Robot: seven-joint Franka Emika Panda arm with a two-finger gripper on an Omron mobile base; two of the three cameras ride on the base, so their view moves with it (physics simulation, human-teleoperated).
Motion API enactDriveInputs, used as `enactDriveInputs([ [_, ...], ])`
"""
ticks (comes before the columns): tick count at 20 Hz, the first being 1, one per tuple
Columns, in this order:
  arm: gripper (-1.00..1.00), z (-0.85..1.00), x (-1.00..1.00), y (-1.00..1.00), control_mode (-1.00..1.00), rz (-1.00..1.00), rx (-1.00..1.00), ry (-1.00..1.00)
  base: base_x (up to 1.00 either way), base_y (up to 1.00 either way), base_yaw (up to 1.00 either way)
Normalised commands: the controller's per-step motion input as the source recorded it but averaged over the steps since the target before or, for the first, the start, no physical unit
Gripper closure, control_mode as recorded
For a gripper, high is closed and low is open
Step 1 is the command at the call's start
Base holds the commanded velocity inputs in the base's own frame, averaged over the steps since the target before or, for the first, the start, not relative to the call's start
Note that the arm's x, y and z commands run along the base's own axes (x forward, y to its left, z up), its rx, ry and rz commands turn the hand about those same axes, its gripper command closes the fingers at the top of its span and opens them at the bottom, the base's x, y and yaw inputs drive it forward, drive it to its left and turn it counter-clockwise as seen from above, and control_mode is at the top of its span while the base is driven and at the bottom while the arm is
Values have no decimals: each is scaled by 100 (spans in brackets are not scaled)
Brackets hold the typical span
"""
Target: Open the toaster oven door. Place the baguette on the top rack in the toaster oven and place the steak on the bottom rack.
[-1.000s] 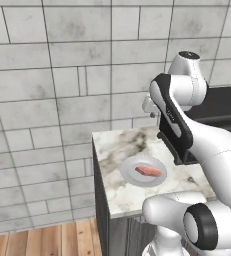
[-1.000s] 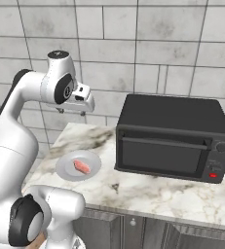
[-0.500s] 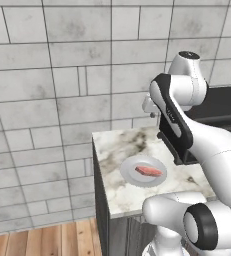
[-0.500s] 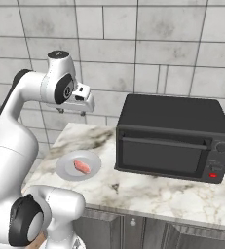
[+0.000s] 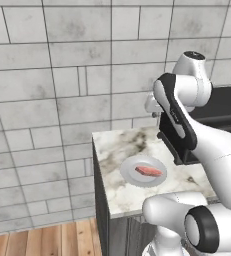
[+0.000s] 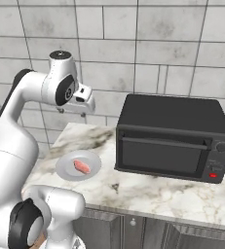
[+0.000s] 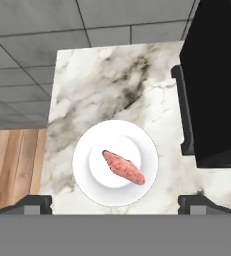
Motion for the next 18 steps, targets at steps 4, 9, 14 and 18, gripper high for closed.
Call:
enactDriveInputs([
  [4, -100, -2, -29, -26, -100, -15, 16, -12, 0, 0, 0],
  [9, -100, -3, -21, -32, -100, -30, 6, -1, 0, 0, 0],
  [14, -100, -7, -17, -41, -100, -46, 2, 1, 0, 0, 0],
  [18, -100, -5, -11, -48, -100, -50, 2, 7, 0, 0, 0],
])
